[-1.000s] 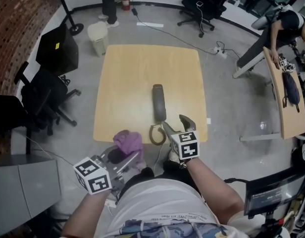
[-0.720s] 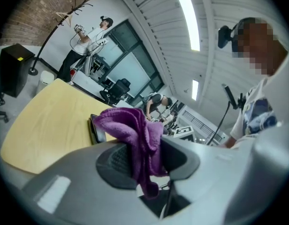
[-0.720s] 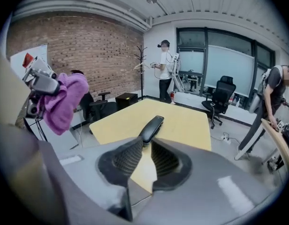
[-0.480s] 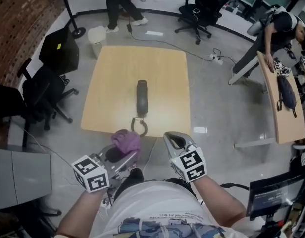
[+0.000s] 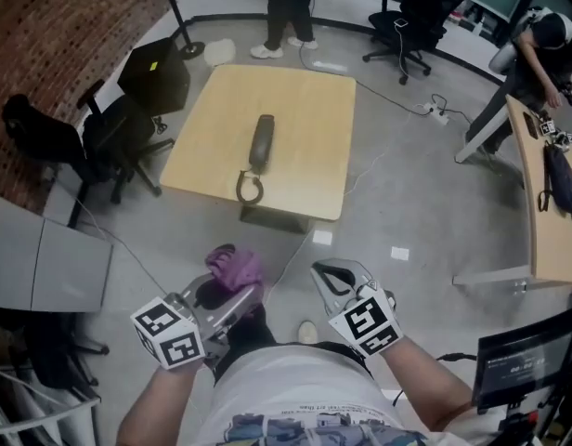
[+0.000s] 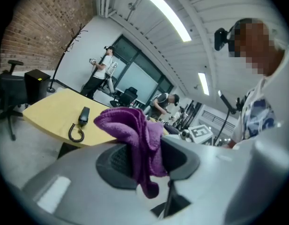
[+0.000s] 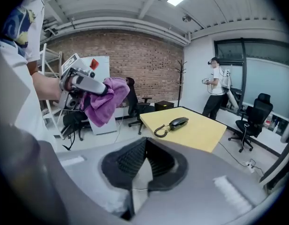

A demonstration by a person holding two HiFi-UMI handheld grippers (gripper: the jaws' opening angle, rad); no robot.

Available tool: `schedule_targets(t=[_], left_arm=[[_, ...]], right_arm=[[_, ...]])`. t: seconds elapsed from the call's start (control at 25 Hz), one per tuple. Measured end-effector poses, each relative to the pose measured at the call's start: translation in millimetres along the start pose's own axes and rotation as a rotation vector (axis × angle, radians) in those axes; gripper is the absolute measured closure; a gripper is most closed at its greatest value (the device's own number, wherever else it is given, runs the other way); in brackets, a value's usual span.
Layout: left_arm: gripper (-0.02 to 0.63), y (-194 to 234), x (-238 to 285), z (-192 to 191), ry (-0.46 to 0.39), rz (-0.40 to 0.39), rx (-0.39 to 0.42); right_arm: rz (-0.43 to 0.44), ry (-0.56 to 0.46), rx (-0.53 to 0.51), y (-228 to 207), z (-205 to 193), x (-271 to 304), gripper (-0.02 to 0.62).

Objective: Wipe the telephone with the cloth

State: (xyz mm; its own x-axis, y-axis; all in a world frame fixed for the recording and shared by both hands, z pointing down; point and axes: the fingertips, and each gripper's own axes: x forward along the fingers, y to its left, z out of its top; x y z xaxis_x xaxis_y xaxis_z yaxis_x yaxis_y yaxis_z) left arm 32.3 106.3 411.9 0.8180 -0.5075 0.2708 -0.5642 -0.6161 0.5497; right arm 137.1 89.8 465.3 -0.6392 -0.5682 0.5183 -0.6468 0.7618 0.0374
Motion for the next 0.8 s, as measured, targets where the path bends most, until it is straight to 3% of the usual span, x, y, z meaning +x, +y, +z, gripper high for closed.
schedule_targets(t=[0.16, 0.32, 0.8], left_arm=[[0.457, -27.5, -29.3, -18.1, -0.010, 0.054, -0.005], [0.456, -46.6, -39.7, -27.3, -0.008, 0.065, 0.018], [0.457, -82.6, -82.2, -57.7, 0.014, -0.066, 0.087]], right_arm=[[0.071, -0.023, 0.025, 32.2, -6.7, -26.7, 0.592], [0.075, -0.040, -0.014, 49.9, -13.2, -45.2, 0.592], [0.031, -0.063, -0.082, 120.6, 3.3, -71.5, 0.592]])
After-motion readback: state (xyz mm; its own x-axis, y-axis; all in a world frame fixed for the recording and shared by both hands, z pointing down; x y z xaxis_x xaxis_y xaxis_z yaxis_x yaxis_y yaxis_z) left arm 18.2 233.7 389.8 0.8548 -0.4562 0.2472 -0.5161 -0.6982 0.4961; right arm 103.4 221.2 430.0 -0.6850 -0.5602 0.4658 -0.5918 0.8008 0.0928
